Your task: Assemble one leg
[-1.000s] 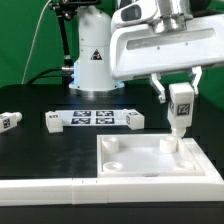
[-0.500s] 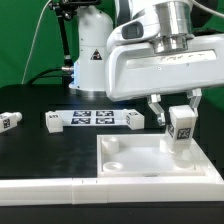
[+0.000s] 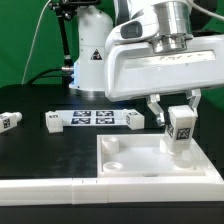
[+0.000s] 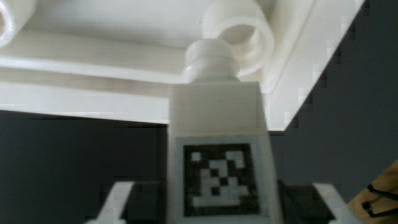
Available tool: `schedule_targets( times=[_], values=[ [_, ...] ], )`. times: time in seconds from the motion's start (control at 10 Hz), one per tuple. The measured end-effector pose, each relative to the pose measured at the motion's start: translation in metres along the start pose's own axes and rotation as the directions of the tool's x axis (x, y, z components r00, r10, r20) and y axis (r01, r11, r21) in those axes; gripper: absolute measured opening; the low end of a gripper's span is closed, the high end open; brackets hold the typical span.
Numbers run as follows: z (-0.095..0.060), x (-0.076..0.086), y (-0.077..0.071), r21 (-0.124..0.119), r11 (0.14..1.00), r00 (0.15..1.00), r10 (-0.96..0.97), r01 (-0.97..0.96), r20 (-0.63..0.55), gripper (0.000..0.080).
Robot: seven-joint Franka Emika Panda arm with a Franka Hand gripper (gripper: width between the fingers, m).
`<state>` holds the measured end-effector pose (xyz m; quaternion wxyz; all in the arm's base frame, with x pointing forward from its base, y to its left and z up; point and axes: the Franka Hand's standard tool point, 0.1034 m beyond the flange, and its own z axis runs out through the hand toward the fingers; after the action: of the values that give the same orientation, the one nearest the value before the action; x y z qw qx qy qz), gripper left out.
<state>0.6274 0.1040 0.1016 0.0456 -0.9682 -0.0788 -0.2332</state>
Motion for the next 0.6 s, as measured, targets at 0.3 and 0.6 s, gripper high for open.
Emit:
schedule_targets(
  times=[0.3, 0.6],
  values=[
    [0.008, -0.008, -0.016, 0.010, 1.000, 1.000, 0.007, -0.007, -0.013, 0.0291],
    [0.011, -0.001, -0.021, 0.001, 1.000, 0.994, -0.008, 0.008, -0.107, 0.0292]
  ],
)
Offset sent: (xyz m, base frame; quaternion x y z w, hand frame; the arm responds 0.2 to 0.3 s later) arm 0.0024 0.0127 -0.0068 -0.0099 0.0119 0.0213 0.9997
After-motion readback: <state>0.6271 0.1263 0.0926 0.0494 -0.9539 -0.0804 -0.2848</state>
